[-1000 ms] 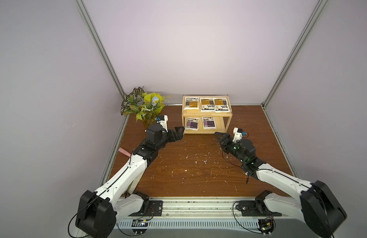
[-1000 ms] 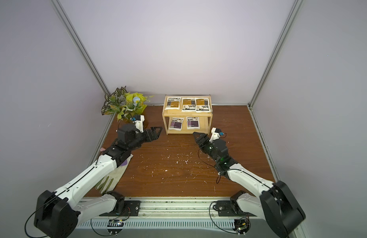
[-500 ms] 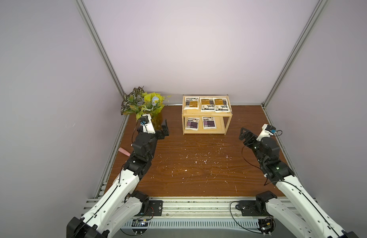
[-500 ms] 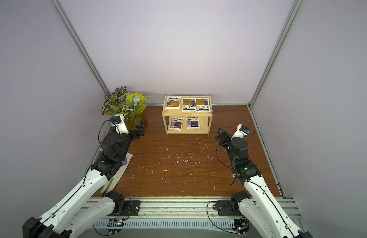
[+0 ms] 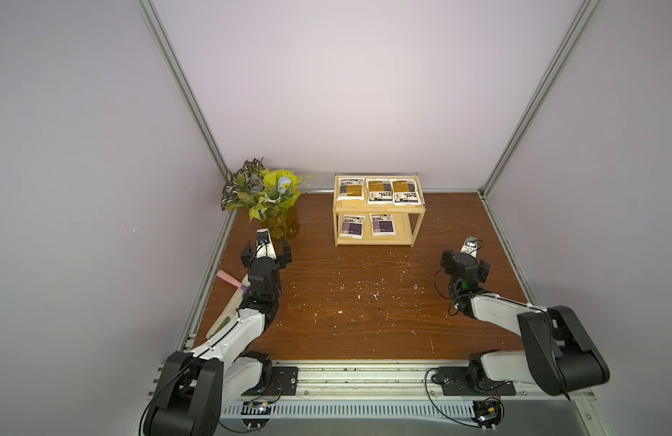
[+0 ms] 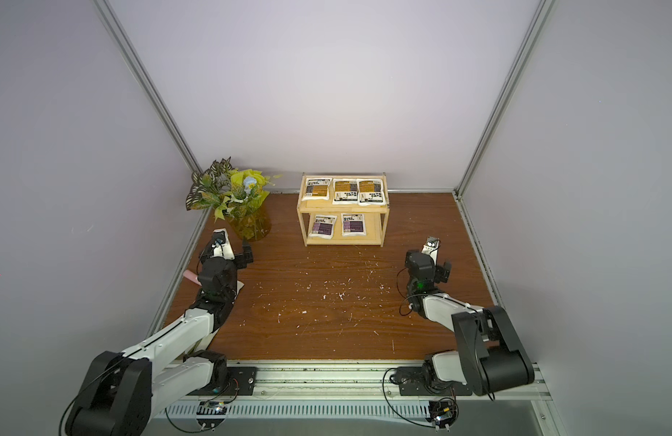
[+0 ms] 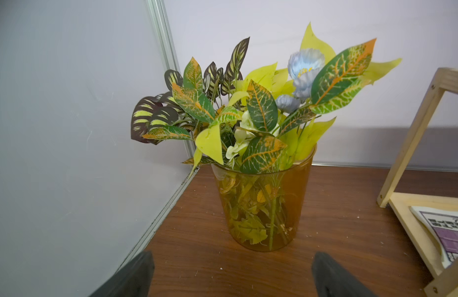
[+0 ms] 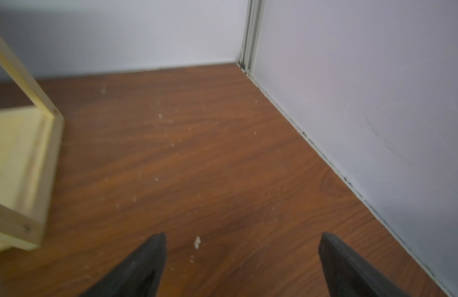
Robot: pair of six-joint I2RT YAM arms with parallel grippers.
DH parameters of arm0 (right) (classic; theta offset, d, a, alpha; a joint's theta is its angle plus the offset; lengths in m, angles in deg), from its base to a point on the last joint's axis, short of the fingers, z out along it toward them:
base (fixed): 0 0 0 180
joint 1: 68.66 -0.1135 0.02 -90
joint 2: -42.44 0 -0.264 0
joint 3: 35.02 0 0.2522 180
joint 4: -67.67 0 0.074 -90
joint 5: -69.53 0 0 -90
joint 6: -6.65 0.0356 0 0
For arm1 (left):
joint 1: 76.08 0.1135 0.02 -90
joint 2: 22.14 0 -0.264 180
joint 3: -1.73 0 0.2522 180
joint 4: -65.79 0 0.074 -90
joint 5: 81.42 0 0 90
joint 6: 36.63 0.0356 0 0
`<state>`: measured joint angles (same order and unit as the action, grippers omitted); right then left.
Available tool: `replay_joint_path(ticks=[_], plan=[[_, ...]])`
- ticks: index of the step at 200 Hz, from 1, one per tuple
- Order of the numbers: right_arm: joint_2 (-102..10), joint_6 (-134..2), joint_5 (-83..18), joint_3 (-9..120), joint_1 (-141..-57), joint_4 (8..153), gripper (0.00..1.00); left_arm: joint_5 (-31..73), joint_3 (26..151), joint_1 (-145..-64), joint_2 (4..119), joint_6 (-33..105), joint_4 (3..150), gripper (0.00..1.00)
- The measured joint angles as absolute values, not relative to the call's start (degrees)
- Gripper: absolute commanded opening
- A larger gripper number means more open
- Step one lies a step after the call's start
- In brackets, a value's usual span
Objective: Place the bagged coffee beans on the shelf by color
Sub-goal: Reset both arms
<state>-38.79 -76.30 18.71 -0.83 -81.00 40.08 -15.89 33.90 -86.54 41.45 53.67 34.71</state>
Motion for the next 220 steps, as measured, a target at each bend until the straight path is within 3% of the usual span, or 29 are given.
replay_joint_path(ticks=[73, 127, 220], plan=[[-44.50, -82.88, 9.03, -5.88, -78.71, 17.24, 0.99, -13.31, 29.64, -84.73, 62.65, 54.13, 18.28, 1.00], [-46.33, -82.66, -0.41, -9.95, -74.01, 9.40, 0.99, -0.02, 27.61, -76.29, 65.80, 51.85, 10.19, 1.00], [-46.44, -82.53, -2.80, -10.05, -73.99, 5.68, 1.00, 6.39, 27.61, -75.68, 66.00, 51.61, 7.31, 1.00]])
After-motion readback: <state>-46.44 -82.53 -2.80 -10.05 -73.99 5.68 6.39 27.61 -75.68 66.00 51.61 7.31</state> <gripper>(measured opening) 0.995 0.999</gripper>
